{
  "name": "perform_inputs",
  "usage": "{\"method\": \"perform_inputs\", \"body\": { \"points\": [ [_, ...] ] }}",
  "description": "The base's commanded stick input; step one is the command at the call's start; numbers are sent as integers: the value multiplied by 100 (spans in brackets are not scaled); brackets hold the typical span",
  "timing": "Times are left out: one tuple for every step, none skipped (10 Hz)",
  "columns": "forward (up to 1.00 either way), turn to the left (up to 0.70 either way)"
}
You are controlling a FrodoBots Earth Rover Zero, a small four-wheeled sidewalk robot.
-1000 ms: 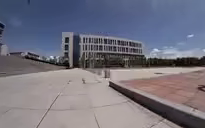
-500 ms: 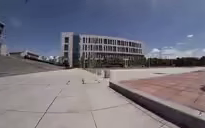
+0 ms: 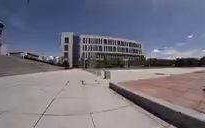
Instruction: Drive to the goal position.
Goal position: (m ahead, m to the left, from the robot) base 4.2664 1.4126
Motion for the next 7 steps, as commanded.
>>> {"method": "perform_inputs", "body": {
  "points": [
    [19,2],
    [19,1],
    [19,0],
    [19,0],
    [19,0],
    [19,0],
    [21,0]
  ]
}}
